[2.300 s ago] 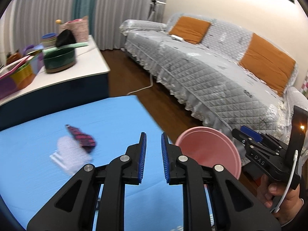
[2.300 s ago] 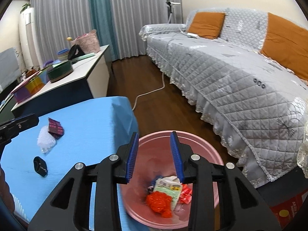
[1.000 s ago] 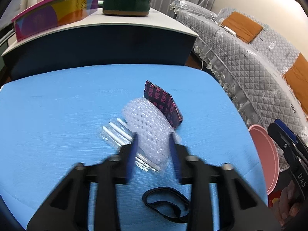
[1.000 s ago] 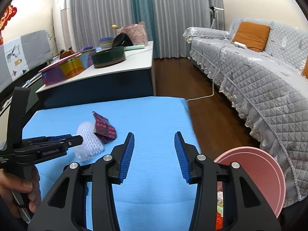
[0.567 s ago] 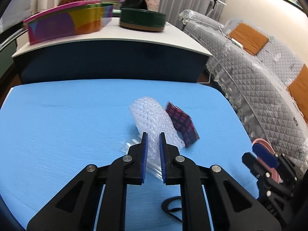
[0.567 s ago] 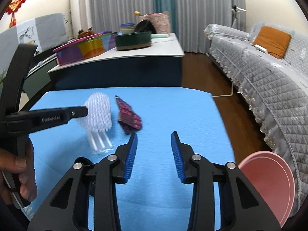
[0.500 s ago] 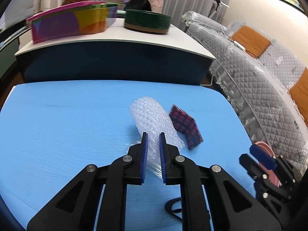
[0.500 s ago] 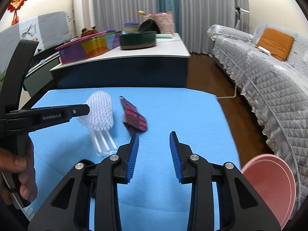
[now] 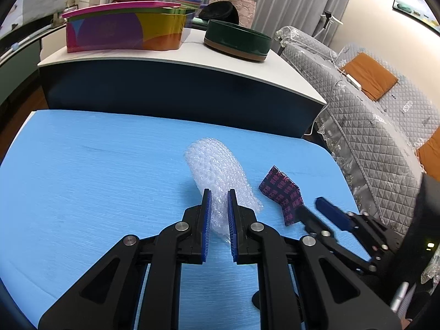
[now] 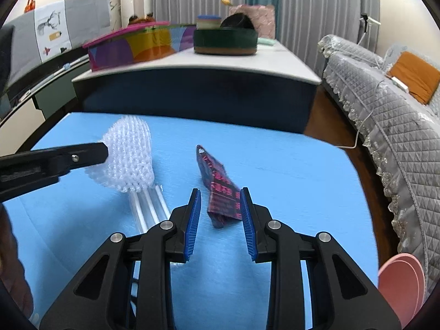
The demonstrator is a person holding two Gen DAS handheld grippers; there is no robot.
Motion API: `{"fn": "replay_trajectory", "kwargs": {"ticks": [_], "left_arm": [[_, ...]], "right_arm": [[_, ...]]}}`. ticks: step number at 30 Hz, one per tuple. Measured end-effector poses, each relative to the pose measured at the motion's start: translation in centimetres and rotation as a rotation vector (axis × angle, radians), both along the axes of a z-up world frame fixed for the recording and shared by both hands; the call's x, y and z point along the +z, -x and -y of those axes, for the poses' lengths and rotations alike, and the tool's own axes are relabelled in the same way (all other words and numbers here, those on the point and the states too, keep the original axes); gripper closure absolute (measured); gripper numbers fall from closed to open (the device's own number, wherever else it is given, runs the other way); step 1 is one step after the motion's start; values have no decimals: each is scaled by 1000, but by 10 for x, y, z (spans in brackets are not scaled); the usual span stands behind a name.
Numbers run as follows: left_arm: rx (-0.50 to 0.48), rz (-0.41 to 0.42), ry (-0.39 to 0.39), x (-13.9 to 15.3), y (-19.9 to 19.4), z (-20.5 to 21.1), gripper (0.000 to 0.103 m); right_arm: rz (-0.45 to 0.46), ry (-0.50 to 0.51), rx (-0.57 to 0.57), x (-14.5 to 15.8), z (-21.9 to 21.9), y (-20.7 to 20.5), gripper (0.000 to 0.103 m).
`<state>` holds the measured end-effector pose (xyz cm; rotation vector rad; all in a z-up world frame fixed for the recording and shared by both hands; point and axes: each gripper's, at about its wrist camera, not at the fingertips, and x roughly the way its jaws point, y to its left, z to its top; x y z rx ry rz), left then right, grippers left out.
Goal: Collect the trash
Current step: 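Grasp the bubble wrap with the left tool while the right tool grasps the pink patterned cloth, then carry the bubble wrap and pink cloth over the pink basin and open both tools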
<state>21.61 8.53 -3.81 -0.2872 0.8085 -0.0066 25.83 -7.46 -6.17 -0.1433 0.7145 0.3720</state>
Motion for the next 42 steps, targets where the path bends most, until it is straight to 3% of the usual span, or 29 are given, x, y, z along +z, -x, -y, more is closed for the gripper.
{"fn": "replay_trajectory", "kwargs": {"ticks": [1,4,7,16,30,42], "left_arm": [[0,1,1,1,0,0,91],[0,5,2,2,1,0,91],[-4,7,4,3,3,0,91],[-40,28,-15,10,6,12,91],[-117,98,-93,32,42,51,91],[-175,153,-144,39,69,88,91]], "right_arm": [[-9,6,2,-3,-3,-3,74],[-31,25,-4,-8,-5,-8,90],[-13,23,-20,-5,-1,-5,94],[6,28,-78,24,36,15,94],[69,-6,-179,80,126,89,94],[77,-49,-275,62,184,126,94]]}}
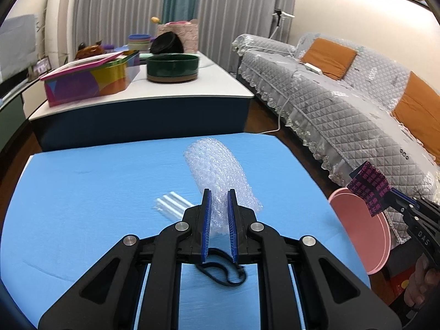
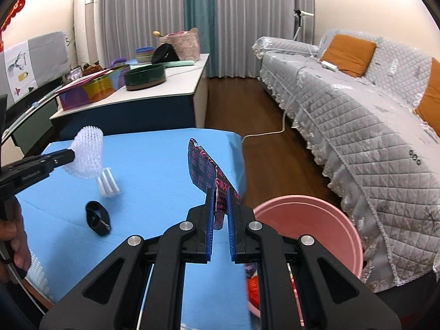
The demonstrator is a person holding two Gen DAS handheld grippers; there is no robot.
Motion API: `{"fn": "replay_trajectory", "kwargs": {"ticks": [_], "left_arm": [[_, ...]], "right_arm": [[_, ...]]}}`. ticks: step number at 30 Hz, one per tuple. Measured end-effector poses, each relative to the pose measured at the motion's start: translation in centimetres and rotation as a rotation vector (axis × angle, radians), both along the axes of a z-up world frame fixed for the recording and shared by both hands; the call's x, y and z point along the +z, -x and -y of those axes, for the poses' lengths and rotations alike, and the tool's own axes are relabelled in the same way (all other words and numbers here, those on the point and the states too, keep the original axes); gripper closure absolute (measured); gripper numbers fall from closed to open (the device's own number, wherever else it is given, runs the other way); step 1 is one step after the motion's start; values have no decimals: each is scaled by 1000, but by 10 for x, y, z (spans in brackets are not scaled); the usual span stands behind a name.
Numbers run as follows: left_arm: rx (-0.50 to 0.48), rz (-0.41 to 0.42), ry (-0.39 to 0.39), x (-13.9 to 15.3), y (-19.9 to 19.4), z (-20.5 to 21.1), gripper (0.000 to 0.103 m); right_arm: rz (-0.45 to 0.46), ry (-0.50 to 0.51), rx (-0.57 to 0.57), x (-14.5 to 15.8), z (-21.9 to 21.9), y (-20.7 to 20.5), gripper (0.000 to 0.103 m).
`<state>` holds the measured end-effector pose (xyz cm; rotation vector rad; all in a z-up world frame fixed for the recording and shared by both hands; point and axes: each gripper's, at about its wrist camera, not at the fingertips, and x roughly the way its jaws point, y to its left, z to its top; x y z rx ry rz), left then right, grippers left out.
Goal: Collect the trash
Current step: 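Carry the bubble wrap and pink cloth over the pink basin and open both tools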
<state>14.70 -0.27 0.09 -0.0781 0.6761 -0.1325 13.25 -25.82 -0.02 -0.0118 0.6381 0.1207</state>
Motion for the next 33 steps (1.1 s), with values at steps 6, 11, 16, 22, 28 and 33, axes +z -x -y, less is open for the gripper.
{"fn": "replay_trajectory", "kwargs": {"ticks": [6,11,16,22,28,33], "left_arm": [[-48,18,-1,-2,2,24,91],[-92,22,-7,-4,1,46,91],[-130,25,-2,-6,-4,63,91],[-165,24,7,-7,-7,81,91],[-207,21,9,-9,-8,102,91],[-253,23,6,-10,-6,123,91]], "right_arm": [[10,-27,-46,0,26,5,94],[12,-38,-82,0,44,7,94],[7,-40,-116,-4,61,7,94],[-1,-42,-154,-10,80,10,94],[-5,-45,-189,-13,94,12,94],[-7,-48,-214,-14,107,13,94]]}}
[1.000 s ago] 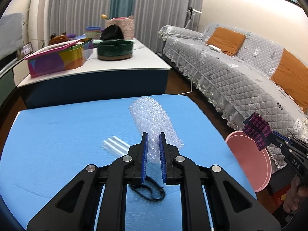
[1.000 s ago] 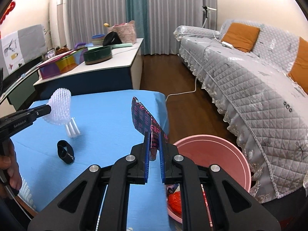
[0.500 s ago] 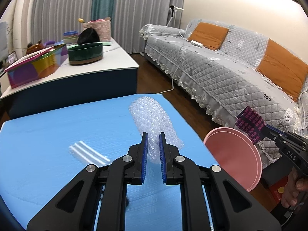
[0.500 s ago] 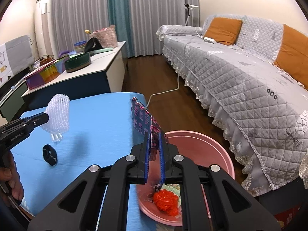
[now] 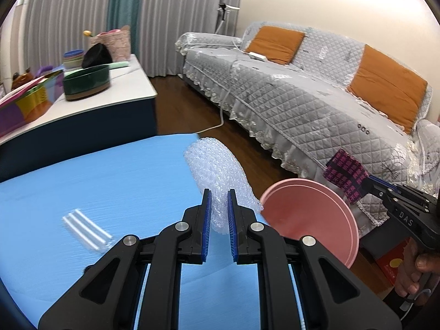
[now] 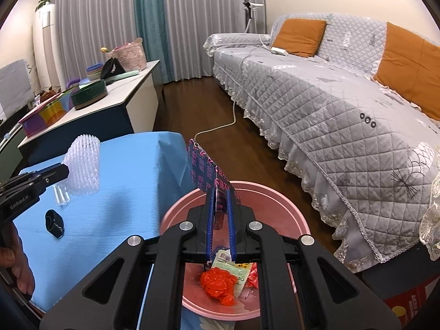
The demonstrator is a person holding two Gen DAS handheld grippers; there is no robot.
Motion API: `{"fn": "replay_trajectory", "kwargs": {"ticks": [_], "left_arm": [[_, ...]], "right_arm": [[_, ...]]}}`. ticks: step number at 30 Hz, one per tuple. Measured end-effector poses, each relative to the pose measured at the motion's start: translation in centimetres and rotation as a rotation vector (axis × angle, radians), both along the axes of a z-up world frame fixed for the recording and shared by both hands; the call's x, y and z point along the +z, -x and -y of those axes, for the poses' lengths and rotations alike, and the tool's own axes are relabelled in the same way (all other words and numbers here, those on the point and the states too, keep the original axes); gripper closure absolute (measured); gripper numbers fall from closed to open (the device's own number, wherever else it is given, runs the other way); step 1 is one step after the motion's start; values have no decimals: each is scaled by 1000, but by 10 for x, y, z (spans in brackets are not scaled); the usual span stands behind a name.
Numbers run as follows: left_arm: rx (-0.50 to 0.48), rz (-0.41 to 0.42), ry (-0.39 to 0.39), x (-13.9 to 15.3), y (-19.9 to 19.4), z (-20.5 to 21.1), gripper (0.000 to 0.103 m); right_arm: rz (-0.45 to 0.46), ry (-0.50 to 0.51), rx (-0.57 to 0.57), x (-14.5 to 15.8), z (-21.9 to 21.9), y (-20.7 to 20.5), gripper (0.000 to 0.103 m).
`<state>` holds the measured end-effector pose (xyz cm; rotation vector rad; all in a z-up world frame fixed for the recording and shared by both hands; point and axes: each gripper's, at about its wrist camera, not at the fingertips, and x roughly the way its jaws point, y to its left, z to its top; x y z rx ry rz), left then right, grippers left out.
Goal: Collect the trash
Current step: 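Carry the bubble wrap and pink cloth over the pink basin and open both tools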
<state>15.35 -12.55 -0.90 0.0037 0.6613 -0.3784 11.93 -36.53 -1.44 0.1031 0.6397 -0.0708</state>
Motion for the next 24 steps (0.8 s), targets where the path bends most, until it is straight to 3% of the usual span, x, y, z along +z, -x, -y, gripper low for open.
{"fn": "replay_trajectory", "kwargs": {"ticks": [24], "left_arm": [[-195,-16,-22,-7,6,88,91]], "right_arm": [[-5,2,-86,-6,45,12,95]]}}
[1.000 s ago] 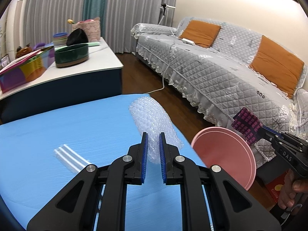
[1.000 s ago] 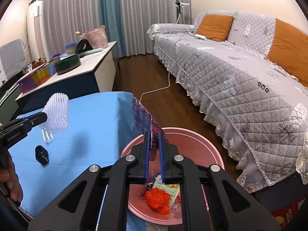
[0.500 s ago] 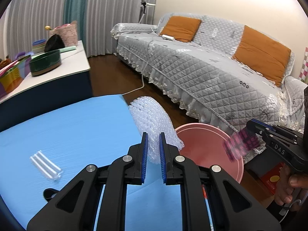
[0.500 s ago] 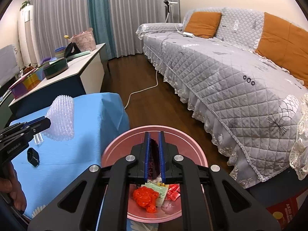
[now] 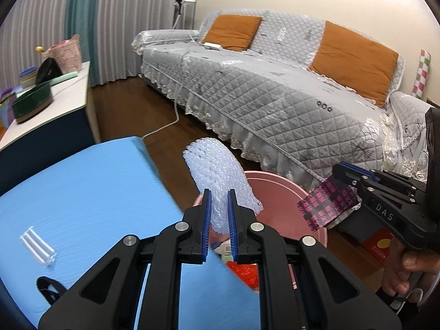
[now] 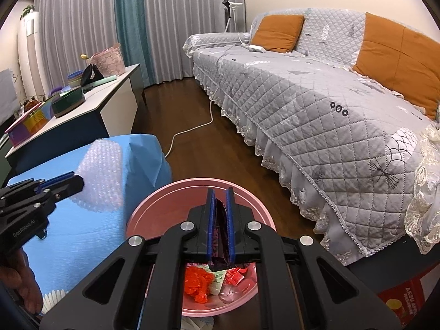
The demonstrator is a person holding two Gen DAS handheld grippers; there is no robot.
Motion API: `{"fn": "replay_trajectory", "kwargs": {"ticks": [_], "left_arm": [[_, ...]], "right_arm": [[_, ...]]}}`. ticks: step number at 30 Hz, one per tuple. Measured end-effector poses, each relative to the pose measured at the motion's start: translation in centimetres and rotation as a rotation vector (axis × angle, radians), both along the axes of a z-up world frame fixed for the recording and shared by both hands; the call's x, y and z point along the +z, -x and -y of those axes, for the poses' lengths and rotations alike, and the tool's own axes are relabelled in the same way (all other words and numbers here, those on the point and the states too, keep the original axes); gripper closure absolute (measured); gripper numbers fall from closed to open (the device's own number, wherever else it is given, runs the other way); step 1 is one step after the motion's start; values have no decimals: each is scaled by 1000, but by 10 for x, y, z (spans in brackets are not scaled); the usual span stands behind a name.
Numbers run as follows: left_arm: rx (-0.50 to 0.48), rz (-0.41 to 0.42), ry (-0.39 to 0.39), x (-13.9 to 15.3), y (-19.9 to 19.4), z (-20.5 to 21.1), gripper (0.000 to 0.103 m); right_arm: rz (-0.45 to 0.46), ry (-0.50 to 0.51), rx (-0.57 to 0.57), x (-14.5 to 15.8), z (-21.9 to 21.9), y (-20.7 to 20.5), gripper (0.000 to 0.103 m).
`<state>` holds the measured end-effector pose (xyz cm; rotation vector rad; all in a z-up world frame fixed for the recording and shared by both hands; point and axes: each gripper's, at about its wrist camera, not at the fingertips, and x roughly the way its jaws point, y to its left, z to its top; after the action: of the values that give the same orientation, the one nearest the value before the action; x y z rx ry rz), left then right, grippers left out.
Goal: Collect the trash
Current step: 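Carry the bubble wrap and pink cloth over the pink basin and open both tools, then move both open tools back over the clear tubes and black band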
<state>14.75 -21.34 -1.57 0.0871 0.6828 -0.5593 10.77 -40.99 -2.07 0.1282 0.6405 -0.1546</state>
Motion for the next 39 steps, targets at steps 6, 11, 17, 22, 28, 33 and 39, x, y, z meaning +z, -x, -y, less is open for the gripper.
{"fn": "replay_trajectory", "kwargs": {"ticks": [6,11,17,22,28,33,39], "left_arm": [[-71,-69,-15,-11,-3,20,81],[-53,-81,-14,-14,-5,14,81],[-6,-78,-9,-10,-8,-3,81],[36,-53,0,1,-5,-26,81],[104,-35,11,11,-3,-63,81],[178,-30,21,16,-3,-102,81],[290,-30,33,17,-3,-159,81]], "right_arm": [[-19,-15,0,-6,6,-2,80],[-8,-33,-21,-5,13,0,52],[-1,-47,-15,-1,6,0,52],[16,-37,23,4,-14,-1,54],[33,-26,76,11,-42,-6,62],[35,-25,130,14,-74,-12,72],[27,-22,215,14,-118,-21,75]]}}
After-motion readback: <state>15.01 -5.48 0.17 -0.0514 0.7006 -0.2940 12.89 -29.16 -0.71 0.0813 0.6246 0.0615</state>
